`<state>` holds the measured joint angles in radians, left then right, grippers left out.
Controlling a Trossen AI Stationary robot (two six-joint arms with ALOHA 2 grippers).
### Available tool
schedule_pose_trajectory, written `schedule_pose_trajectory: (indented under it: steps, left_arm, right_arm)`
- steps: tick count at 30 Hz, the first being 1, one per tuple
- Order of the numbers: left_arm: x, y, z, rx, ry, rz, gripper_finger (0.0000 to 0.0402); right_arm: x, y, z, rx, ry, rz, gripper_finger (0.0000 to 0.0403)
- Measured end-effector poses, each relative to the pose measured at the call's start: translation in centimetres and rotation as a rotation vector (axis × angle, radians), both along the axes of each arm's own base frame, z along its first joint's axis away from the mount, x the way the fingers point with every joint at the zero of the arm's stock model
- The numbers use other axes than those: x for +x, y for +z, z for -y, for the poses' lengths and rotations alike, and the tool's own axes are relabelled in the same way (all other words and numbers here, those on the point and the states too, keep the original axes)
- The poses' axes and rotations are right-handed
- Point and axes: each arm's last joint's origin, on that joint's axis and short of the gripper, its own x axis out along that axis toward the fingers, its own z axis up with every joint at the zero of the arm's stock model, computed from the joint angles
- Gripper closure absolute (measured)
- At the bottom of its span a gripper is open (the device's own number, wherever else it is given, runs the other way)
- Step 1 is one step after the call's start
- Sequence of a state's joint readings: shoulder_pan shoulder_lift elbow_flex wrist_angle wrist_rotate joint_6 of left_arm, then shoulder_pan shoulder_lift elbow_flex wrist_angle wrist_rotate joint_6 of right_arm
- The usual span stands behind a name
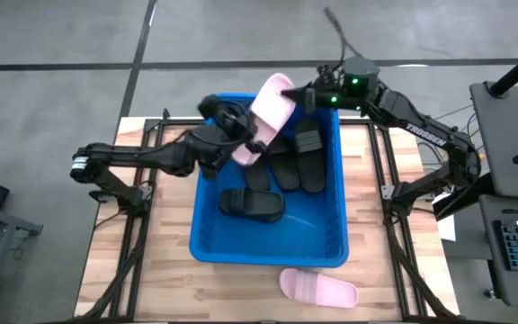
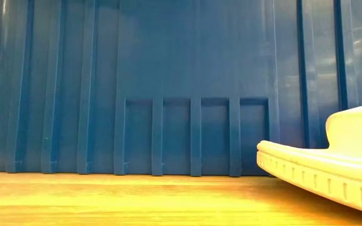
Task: Pick and place slides into bin
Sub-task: Put the pink slides into the blue organize bin
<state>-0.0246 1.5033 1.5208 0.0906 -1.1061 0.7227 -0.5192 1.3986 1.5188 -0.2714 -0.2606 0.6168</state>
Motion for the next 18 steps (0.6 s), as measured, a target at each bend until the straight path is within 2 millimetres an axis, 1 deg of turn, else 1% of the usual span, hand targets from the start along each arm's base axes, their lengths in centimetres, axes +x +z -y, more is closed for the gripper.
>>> schedule_pose_trajectory:
  steps: [4,6,10,11,13,15,18]
  left_arm:
    - [-2.1,1.6,-0.2,-0.062,0.05,0.162,0.0253]
    - [-3.6,2.8,-0.3,-0.09,0.047,0.261,0.0234]
    - [-6.2,4.5,-0.3,-0.187,0.001,0.507,0.0215]
    - [-6.8,4.8,-0.3,-0.214,-0.053,0.551,0.0214]
    - [-8.2,5.4,-0.4,-0.281,-0.224,0.6,0.0213]
    - [-8.9,5.8,-0.9,-0.397,-0.403,0.693,0.0212]
    - [-9.6,5.7,-2.2,-0.593,-0.551,0.783,0.0212]
  right_arm:
    - [-1.4,1.0,0.1,-0.078,-0.118,0.002,0.0371]
    - [-2.0,1.4,0.0,-0.121,-0.188,-0.002,0.0371]
    - [-3.6,2.8,-0.7,-0.231,-0.299,0.009,0.0372]
    - [-4.0,3.1,-0.8,-0.253,-0.316,0.018,0.0372]
    - [-4.4,3.6,-1.0,-0.299,-0.339,0.035,0.0372]
    - [-4.5,4.1,-1.0,-0.343,-0.346,0.06,0.0372]
    - [-4.4,4.7,-1.1,-0.426,-0.347,0.105,0.0372]
